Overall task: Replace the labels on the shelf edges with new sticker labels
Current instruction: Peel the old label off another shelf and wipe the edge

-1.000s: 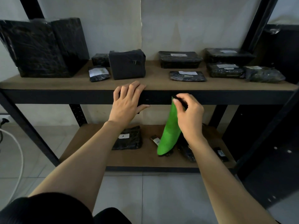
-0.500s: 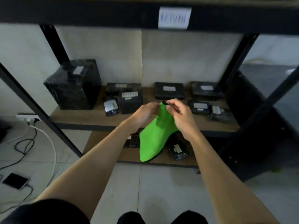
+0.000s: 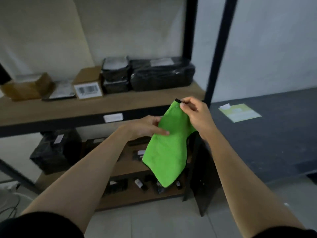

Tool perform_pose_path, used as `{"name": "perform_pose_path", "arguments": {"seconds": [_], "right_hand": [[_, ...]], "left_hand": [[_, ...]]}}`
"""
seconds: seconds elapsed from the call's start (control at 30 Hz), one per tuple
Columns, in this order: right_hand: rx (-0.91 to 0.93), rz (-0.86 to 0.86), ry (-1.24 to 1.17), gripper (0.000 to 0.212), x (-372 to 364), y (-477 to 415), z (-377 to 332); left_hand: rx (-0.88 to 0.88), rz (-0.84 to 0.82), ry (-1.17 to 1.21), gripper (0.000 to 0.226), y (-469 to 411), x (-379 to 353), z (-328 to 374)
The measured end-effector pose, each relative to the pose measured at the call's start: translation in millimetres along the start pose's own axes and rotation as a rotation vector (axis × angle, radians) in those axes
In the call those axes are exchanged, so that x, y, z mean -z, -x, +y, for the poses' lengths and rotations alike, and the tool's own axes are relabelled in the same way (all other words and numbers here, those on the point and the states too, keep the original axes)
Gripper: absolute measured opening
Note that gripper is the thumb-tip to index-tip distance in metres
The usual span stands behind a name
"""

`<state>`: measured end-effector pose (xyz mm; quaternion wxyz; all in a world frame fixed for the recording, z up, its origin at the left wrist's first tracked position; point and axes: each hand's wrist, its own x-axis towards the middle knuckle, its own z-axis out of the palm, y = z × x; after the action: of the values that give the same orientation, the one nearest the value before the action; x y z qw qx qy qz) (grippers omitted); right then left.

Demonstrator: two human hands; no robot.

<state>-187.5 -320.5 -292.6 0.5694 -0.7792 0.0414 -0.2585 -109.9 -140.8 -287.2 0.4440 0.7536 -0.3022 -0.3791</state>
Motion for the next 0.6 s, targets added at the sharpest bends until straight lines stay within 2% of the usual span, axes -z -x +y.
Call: {"name": "perform_pose_path", "arguments": {"seconds": [0.07, 0.17, 0.37, 0.43, 0.5, 0.57, 0.6], "right_hand": [[-0.007, 0.022, 0.045, 0.009, 45, -7, 10], [-0.046, 0.078, 0.086, 0.007, 131, -13, 33], [-0.083, 0.244, 0.187, 0.006, 312, -38, 64], [-0.089, 0.267, 0.211, 0.009, 353, -55, 75], [-0.096, 0.288, 0.209, 0.012, 380, -71, 94], [-0.113, 0.292, 0.219, 0.010, 397, -87, 120], [-0.124, 0.282, 0.227, 0.010, 402, -95, 133]], "left_hand": [[0.062, -0.048, -0.068, 0.043, -32, -27, 17], [0.109, -0.034, -0.166, 0.035, -94, -80, 48], [-0.045, 0.069, 0.097, 0.031, -214, -190, 131], [-0.068, 0.004, 0.135, 0.037, -247, -217, 142], [-0.031, -0.130, 0.058, 0.044, -278, -241, 141], [0.020, -0.215, 0.001, 0.036, -310, -256, 135], [0.034, -0.192, 0.023, 0.029, -326, -260, 132]]}}
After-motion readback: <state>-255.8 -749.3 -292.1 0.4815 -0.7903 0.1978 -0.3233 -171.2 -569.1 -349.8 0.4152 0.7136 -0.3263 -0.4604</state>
